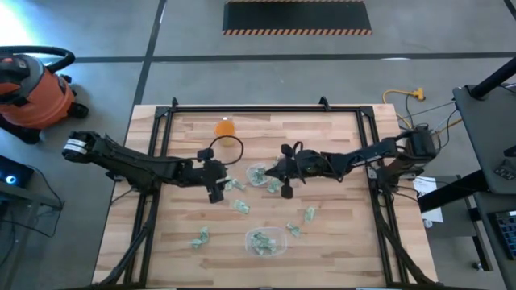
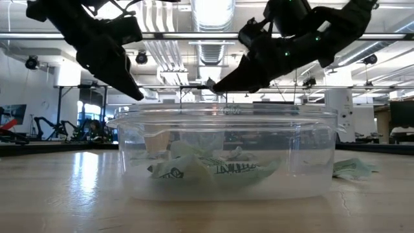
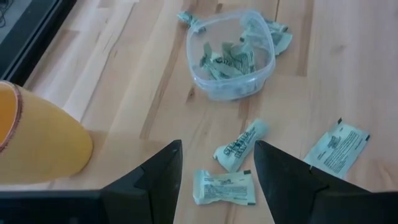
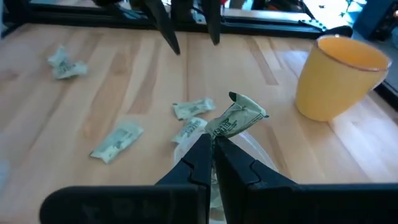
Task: Pick and place Stevia / Truvia into bins
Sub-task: Put the white stevia packet into the top transparent bin
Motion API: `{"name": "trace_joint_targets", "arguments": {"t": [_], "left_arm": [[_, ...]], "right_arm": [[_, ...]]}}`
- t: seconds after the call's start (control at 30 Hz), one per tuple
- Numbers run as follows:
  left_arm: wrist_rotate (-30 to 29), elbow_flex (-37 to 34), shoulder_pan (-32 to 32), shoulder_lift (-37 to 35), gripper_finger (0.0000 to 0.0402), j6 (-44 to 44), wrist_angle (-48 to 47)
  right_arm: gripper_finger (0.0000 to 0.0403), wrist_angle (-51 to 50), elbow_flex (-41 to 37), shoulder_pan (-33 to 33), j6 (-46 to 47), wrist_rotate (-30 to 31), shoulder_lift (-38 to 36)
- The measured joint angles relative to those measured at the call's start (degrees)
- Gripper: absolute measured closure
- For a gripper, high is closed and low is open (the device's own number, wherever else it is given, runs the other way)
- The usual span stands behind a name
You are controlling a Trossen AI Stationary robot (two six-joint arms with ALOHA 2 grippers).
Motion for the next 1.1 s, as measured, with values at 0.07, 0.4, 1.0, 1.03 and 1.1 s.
{"name": "trace_joint_targets", "arguments": {"t": [0.07, 0.4, 1.0, 1.03, 1.1], "left_arm": [[0.0, 0.0, 0.0, 0.0, 0.0218, 0.0, -0.2], [0.2, 0.0, -0.4, 0.0, 0.0218, -0.9, -0.1], [0.2, -0.1, -0.5, 0.0, 0.0218, -0.1, -0.1], [0.2, -0.1, -0.5, 0.0, 0.0218, -0.1, 0.0], [0.2, -0.1, -0.5, 0.0, 0.0218, -0.1, 0.0]], "right_arm": [[0.0394, -0.2, 1.0, 0.0, 1.3, 0.0, 1.8], [0.0394, -0.9, 4.6, -0.5, 2.8, -0.1, 7.3], [0.0356, -2.3, 4.6, -1.4, 4.2, 0.1, 7.3], [0.0348, -2.3, 4.6, -1.4, 4.2, 0.1, 7.3], [0.0332, -2.3, 4.6, -1.4, 4.3, 0.2, 7.3]]}}
